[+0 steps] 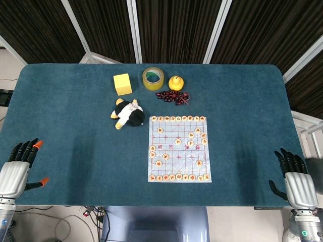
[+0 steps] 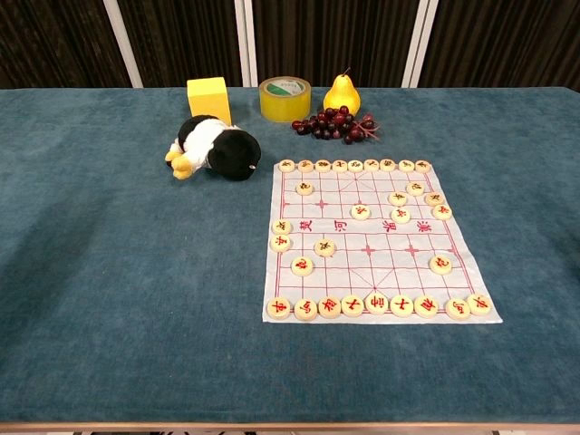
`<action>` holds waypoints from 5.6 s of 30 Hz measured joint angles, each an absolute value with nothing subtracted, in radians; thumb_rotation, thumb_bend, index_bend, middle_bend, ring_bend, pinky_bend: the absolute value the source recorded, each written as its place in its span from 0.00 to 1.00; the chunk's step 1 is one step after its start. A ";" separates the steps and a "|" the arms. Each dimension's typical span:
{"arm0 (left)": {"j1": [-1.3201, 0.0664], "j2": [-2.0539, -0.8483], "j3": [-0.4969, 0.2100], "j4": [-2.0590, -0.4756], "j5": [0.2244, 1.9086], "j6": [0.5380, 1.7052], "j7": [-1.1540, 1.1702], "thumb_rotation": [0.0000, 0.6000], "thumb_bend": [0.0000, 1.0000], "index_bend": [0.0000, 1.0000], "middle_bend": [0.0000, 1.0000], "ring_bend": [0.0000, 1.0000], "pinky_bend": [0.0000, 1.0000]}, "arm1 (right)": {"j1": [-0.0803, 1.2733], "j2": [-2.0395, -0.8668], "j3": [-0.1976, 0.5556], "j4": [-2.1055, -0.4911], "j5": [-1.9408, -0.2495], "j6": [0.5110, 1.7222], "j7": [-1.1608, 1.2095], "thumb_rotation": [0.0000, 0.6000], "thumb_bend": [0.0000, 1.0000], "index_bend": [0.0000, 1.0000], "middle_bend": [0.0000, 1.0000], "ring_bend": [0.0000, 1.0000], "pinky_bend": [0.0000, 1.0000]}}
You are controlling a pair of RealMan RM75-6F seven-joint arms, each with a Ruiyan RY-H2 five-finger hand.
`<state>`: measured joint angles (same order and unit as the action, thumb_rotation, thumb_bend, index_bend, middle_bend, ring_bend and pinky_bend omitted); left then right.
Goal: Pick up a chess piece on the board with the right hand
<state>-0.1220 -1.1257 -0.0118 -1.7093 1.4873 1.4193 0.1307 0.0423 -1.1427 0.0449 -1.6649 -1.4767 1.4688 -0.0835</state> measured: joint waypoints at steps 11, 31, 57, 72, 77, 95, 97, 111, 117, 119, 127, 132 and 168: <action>-0.123 -1.129 -0.012 -1.709 1.488 1.419 0.133 1.00 0.00 0.00 0.00 0.00 0.00 | 0.041 -1.141 0.046 -1.665 -1.475 1.470 -0.080 1.00 0.40 0.00 0.00 0.00 0.07; -0.119 -1.138 -0.018 -1.693 1.504 1.442 0.113 1.00 0.00 0.00 0.00 0.00 0.00 | 0.041 -1.125 0.050 -1.730 -1.464 1.467 -0.096 1.00 0.40 0.00 0.00 0.00 0.07; -0.127 -1.138 -0.028 -1.686 1.483 1.427 0.103 1.00 0.00 0.00 0.00 0.00 0.00 | 0.545 -1.255 0.314 -1.908 -0.857 1.141 -0.660 1.00 0.34 0.22 0.90 0.94 0.80; -0.132 -1.131 -0.030 -1.689 1.472 1.413 0.078 1.00 0.00 0.00 0.00 0.00 0.00 | 0.829 -1.684 0.305 -1.595 -0.591 1.142 -0.862 1.00 0.33 0.31 0.91 0.95 0.80; -0.134 -1.130 -0.031 -1.691 1.467 1.408 0.073 1.00 0.00 0.00 0.00 0.00 0.00 | 0.852 -1.730 0.307 -1.531 -0.573 1.145 -0.851 1.00 0.33 0.36 0.91 0.95 0.80; -0.138 -1.124 -0.034 -1.698 1.451 1.396 0.064 1.00 0.00 0.00 0.00 0.00 0.00 | 0.892 -1.794 0.316 -1.421 -0.545 1.118 -0.805 1.00 0.33 0.40 0.92 0.96 0.80; -0.138 -1.123 -0.034 -1.698 1.450 1.395 0.062 1.00 0.00 0.00 0.00 0.00 0.00 | 0.897 -1.800 0.318 -1.412 -0.541 1.115 -0.806 1.00 0.33 0.40 0.92 0.96 0.80; -0.141 -1.120 -0.034 -1.702 1.443 1.387 0.058 1.00 0.00 0.00 0.00 0.00 0.00 | 0.905 -1.837 0.319 -1.332 -0.520 1.095 -0.786 1.00 0.36 0.42 0.92 0.96 0.80; -0.142 -1.120 -0.035 -1.702 1.439 1.385 0.058 1.00 0.00 0.00 0.00 0.00 0.00 | 0.910 -1.856 0.320 -1.306 -0.522 1.084 -0.775 1.00 0.38 0.43 0.92 0.96 0.80; -0.142 -1.120 -0.036 -1.703 1.438 1.385 0.057 1.00 0.00 0.00 0.00 0.00 0.00 | 0.911 -1.861 0.321 -1.297 -0.524 1.082 -0.773 1.00 0.38 0.43 0.92 0.96 0.80; -0.142 -1.119 -0.037 -1.704 1.434 1.384 0.054 1.00 0.00 0.00 0.00 0.00 0.00 | 0.920 -1.887 0.332 -1.257 -0.532 1.073 -0.756 1.00 0.39 0.43 0.92 0.96 0.80; -0.143 -1.119 -0.037 -1.704 1.434 1.383 0.053 1.00 0.00 0.00 0.00 0.00 0.00 | 0.920 -1.897 0.333 -1.246 -0.533 1.072 -0.753 1.00 0.39 0.44 0.92 0.96 0.80; -0.146 -1.121 -0.040 -1.708 1.421 1.377 0.056 1.00 0.00 0.00 0.00 0.00 0.00 | 0.916 -1.934 0.355 -1.184 -0.579 1.062 -0.728 1.00 0.41 0.57 0.92 0.96 0.80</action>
<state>-0.1458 -1.1209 -0.0403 -1.7076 1.4215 1.3772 0.0560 0.9162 -1.9336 0.3547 -1.1841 -0.5787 1.0617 -0.7280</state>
